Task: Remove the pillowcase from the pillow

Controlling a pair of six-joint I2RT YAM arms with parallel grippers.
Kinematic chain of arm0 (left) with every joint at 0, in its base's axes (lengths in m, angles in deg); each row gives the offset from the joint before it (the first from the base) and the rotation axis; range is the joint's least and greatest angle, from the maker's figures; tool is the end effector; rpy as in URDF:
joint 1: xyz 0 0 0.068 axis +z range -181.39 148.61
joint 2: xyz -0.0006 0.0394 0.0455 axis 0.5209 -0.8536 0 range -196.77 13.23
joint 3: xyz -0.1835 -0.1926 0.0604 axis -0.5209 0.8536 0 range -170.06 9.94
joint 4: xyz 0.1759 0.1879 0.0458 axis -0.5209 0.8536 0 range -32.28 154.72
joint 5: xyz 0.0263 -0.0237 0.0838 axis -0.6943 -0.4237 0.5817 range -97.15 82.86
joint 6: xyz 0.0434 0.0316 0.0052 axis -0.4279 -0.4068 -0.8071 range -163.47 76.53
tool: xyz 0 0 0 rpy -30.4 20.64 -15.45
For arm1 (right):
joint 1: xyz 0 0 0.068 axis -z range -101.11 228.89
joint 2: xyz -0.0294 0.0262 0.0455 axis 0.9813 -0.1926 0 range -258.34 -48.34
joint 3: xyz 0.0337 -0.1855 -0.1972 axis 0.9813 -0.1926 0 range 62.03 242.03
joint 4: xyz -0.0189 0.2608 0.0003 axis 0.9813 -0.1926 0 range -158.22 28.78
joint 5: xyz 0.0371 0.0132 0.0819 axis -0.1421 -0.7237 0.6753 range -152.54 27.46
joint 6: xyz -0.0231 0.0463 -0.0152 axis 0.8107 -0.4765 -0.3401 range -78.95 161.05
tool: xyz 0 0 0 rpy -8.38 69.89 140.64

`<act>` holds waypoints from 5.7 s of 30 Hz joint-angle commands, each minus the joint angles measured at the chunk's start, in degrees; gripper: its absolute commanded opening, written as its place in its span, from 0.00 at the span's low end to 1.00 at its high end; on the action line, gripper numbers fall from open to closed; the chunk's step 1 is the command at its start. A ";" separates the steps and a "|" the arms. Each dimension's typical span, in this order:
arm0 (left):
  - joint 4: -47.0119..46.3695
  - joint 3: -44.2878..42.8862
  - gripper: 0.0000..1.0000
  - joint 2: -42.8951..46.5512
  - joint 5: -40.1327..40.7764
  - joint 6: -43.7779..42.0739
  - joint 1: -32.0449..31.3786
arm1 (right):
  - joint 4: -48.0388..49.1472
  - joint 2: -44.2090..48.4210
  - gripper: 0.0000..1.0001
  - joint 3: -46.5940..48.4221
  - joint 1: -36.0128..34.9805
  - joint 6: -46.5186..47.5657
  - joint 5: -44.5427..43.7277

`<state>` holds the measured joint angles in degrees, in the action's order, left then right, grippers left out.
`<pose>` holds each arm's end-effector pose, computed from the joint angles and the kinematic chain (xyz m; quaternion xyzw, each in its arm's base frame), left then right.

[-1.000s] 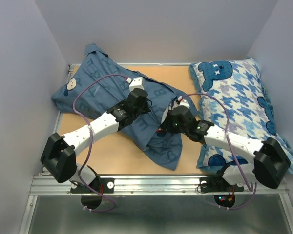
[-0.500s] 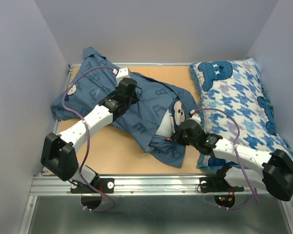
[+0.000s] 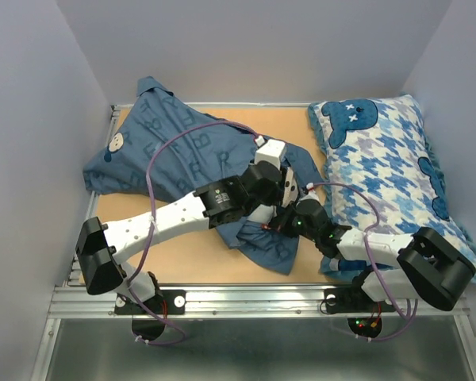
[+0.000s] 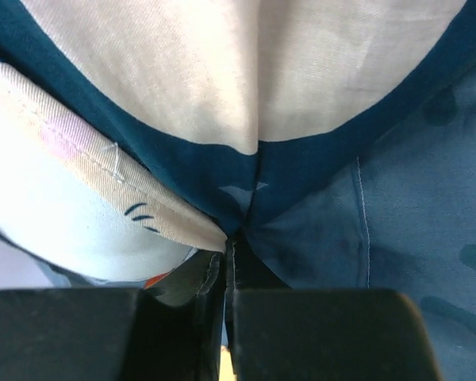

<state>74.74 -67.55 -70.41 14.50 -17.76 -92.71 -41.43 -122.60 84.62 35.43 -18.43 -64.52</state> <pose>0.1743 -0.2914 0.3671 0.1522 0.8122 -0.2588 0.5002 0.1755 0.1646 0.1547 0.1300 0.8643 0.3705 0.3143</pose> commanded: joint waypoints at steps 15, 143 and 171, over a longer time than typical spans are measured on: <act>3.02 5.17 0.72 -10.40 13.23 13.84 -4.25 | -3.26 11.42 0.00 -5.72 0.48 -5.56 -7.69; 1.54 -15.11 0.00 -5.35 -15.74 -1.99 23.35 | -14.96 0.35 0.01 7.11 4.77 5.08 -8.31; -6.12 11.40 0.00 9.54 -16.29 4.78 13.51 | -26.82 2.46 0.84 30.57 2.33 28.63 -12.61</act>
<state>73.58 -54.00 -63.08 -1.19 -14.46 -78.09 -66.82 -117.02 109.89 38.29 6.72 -72.24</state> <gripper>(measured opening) 0.080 0.843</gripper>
